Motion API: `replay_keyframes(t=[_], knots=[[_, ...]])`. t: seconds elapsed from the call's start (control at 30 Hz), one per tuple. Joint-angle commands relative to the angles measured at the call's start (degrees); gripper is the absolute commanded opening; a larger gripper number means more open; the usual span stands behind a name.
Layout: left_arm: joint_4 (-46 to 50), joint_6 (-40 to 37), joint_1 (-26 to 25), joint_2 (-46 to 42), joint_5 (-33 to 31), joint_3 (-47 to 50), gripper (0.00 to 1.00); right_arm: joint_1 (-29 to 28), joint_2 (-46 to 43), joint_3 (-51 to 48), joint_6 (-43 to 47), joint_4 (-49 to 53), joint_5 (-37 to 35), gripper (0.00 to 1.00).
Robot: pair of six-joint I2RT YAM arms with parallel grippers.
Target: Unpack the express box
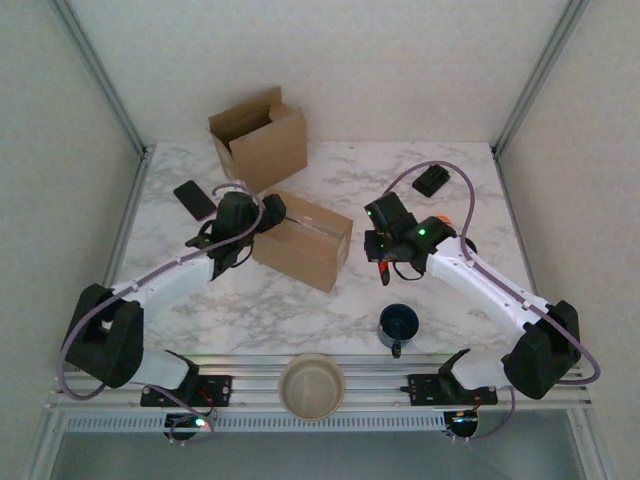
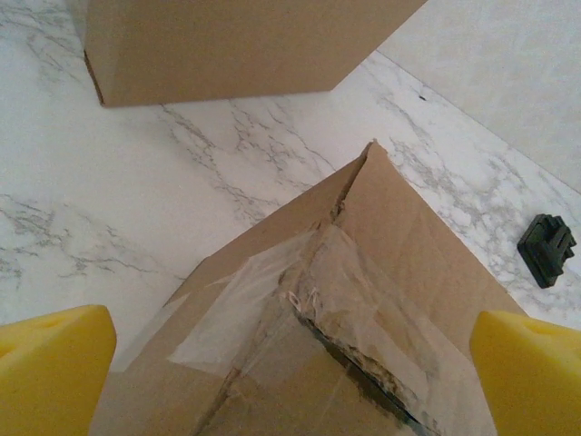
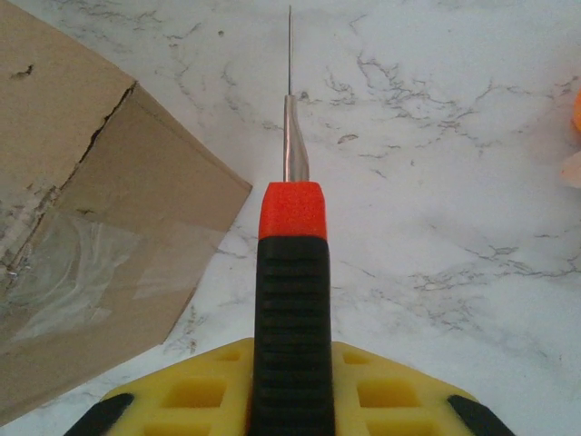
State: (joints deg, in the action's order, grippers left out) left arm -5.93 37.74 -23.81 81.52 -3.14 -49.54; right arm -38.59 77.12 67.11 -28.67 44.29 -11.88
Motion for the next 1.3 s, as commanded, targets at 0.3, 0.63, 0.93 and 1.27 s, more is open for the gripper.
replay_keyframes(t=[0.3,0.63,0.93,1.27], knots=[[2.5,2.6,-1.6,3.6,-5.2,-3.7,1.00,0.2,0.1,-1.6,0.9,-1.8,1.5,0.00],[6.7,4.4,-1.8,7.7,-8.0,-5.9,1.00,0.2,-0.4,-3.0,0.6,-2.4,2.3,0.00],[8.9,5.2,-1.9,8.6,-8.1,-4.7,1.00,0.1,-1.0,-3.1,0.4,-2.1,3.3,0.00],[8.9,4.9,-2.0,8.1,-8.4,-5.2,1.00,-0.1,-11.3,-7.5,-2.5,-4.2,14.8,0.00]])
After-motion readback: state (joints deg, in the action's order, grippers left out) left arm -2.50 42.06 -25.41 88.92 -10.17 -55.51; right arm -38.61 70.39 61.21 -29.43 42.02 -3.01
